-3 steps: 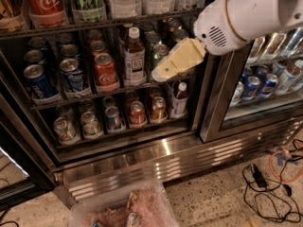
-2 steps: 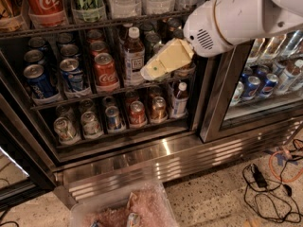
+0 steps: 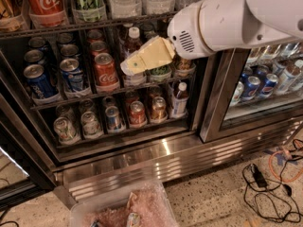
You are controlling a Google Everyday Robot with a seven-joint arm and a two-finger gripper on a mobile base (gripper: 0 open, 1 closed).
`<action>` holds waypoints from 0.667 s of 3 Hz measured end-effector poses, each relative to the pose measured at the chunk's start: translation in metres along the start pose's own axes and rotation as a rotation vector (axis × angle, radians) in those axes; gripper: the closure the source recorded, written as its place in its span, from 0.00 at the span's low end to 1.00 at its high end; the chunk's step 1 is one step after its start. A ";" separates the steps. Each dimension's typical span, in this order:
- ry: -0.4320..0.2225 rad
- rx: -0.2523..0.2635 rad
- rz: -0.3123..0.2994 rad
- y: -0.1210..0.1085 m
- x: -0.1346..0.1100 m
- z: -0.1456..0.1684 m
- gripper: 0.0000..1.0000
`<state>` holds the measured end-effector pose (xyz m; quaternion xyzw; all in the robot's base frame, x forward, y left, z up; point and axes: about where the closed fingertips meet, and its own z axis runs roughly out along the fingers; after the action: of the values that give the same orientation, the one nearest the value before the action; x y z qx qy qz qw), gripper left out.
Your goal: Pick green can from top shelf of fridge
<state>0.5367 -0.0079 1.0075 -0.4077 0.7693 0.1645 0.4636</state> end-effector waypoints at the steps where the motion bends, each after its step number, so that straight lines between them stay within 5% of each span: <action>1: 0.006 0.004 -0.003 0.002 0.000 0.000 0.00; 2: -0.007 0.027 -0.026 0.000 -0.010 0.013 0.00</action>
Offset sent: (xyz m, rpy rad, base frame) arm 0.0295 0.0263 -0.0006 -0.0260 -0.0738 -0.0231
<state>0.5464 0.0051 1.0093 -0.4107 0.7645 0.1493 0.4740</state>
